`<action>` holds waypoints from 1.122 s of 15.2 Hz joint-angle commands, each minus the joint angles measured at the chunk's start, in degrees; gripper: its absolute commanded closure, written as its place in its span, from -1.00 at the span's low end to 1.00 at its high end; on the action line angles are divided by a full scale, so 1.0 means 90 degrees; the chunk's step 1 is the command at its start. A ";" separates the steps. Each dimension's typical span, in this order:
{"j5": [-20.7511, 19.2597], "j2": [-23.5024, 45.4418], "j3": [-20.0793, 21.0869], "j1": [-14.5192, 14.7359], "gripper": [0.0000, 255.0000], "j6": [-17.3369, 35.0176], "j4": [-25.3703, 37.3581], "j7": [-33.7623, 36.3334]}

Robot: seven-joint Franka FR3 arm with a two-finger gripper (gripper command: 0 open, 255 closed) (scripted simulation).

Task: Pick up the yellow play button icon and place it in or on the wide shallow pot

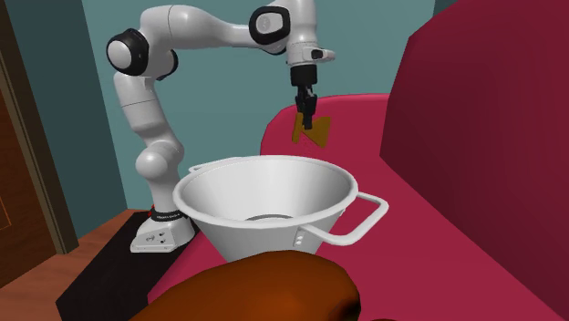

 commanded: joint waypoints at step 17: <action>0.0100 0.0319 -0.0292 -0.0160 1.00 -0.1353 0.1663 -0.0528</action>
